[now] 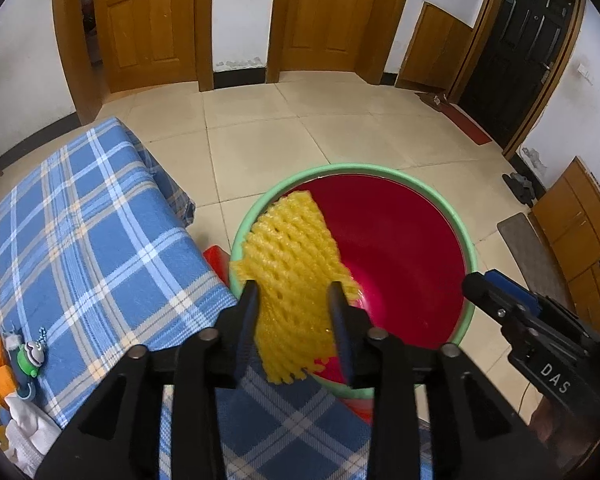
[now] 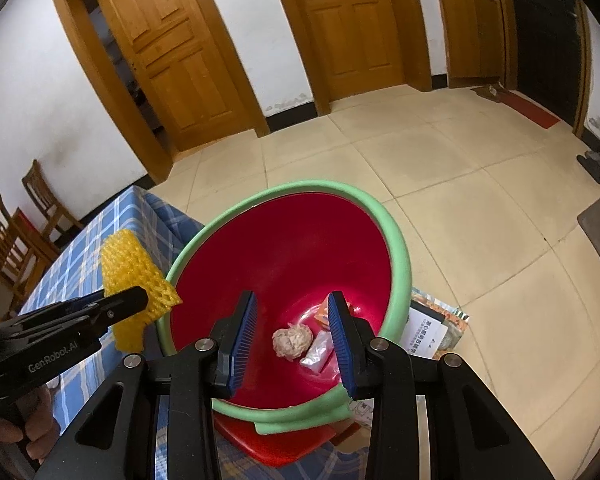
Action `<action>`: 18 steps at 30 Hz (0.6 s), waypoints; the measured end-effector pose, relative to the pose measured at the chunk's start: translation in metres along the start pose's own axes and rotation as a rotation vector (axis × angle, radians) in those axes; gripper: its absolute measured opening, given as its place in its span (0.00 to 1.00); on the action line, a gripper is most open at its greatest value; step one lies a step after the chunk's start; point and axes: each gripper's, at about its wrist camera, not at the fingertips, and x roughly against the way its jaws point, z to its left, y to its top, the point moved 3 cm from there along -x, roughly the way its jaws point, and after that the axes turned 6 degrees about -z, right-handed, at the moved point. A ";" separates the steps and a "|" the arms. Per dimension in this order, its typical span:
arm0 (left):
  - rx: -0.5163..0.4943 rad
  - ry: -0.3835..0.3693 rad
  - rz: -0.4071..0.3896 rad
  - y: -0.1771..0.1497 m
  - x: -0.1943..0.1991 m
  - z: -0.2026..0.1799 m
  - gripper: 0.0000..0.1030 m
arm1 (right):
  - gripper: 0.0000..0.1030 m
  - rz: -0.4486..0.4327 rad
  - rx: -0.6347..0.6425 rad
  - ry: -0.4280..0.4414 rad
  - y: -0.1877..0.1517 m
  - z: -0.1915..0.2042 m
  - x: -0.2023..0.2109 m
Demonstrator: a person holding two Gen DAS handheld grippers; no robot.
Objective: Collect trash
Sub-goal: 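Drop the plastic bag and foam net into the red bucket, opening both tools, then move both tools back over the table toward the remaining items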
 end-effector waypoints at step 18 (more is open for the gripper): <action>0.089 0.050 -0.060 -0.008 0.042 0.029 0.54 | 0.41 -0.022 0.012 0.022 -0.001 0.012 0.023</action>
